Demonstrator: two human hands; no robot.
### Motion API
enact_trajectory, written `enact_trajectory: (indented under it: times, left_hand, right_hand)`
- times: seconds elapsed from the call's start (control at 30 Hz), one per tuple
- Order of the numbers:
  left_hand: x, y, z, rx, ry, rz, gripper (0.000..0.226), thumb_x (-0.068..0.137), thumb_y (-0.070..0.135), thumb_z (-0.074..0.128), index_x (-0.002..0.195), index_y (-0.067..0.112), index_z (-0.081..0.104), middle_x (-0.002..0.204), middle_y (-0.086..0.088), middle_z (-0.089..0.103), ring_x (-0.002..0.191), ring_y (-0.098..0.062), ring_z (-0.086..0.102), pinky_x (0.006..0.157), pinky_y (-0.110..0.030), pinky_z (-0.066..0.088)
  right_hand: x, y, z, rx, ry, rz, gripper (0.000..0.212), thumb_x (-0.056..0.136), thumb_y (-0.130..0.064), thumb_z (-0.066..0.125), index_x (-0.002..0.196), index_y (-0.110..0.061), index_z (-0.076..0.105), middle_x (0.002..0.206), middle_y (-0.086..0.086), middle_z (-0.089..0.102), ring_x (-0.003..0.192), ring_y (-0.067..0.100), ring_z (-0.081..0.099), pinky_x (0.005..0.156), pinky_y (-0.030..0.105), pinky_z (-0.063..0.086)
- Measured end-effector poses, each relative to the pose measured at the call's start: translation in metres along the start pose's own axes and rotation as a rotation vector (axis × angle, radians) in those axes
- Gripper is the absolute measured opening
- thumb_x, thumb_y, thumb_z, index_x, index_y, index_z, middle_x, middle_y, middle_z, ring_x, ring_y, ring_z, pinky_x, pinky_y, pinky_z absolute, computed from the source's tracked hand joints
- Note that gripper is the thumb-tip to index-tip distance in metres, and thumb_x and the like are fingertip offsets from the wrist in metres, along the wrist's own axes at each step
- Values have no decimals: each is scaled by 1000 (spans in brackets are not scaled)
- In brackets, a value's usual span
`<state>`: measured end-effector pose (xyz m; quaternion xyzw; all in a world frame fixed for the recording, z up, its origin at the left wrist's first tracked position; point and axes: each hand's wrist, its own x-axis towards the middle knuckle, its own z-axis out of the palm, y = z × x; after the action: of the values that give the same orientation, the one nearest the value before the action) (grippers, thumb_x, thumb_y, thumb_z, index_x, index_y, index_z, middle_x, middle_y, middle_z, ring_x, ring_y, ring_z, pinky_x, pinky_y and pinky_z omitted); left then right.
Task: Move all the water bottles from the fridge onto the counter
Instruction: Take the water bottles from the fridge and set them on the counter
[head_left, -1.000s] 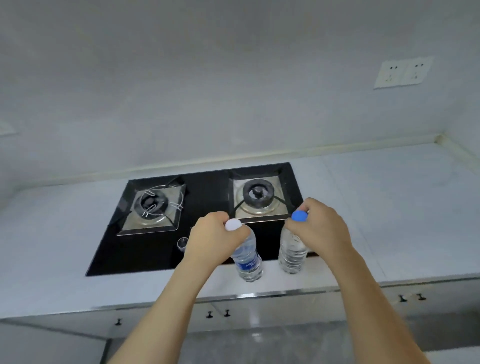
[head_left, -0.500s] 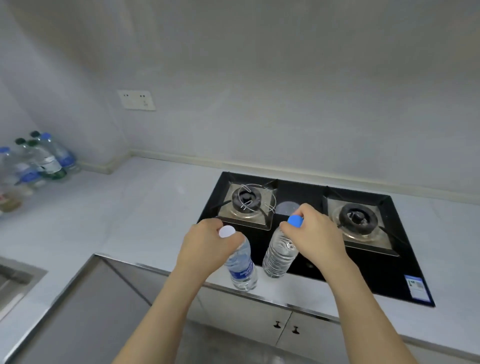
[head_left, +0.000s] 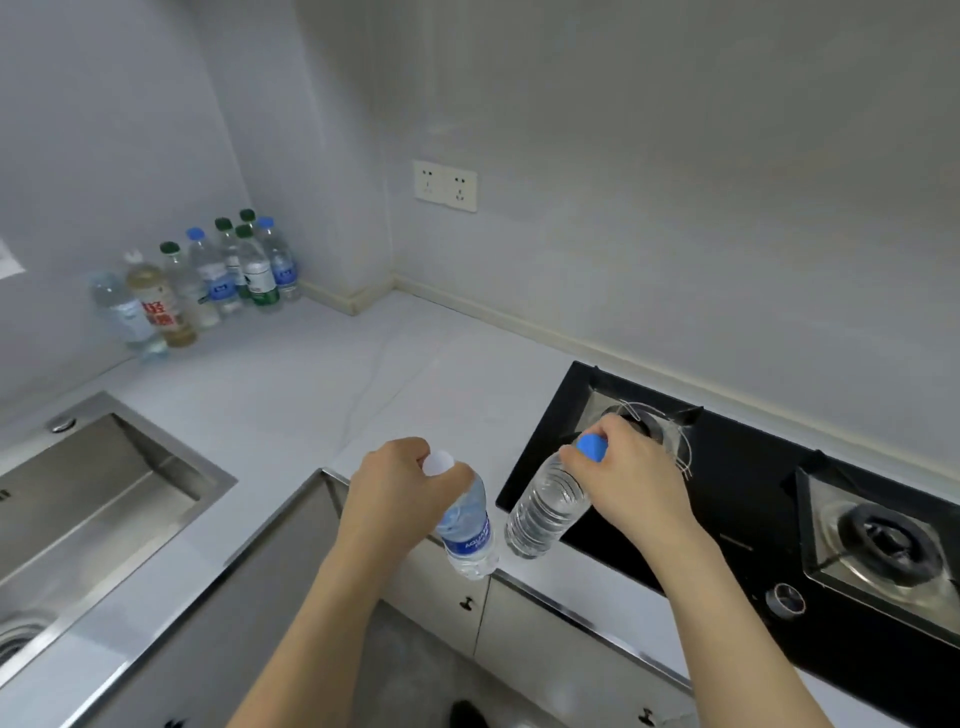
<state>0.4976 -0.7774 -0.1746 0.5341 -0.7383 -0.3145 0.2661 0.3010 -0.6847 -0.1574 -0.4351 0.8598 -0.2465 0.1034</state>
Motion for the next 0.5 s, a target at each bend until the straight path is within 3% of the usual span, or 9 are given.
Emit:
enact_trajectory:
  times: [0.17, 0.5]
  left_hand:
    - [38, -27, -17, 18, 39, -65, 42, 73, 32, 66, 62, 15, 30, 58, -1, 26, 53, -15, 23, 50, -26, 21]
    - [158, -67, -56, 76, 101, -100, 43, 73, 35, 66, 60, 16, 29, 57, 1, 26, 55, -17, 23, 50, -26, 22]
  right_hand:
    - [39, -39, 35, -12, -46, -39, 21, 85, -44, 60, 89, -25, 52, 83, -7, 61, 78, 18, 58, 67, 33, 44]
    - [157, -118, 97, 23, -129, -133, 22, 84, -44, 60, 91, -24, 54, 80, -13, 57, 72, 12, 54, 56, 25, 35]
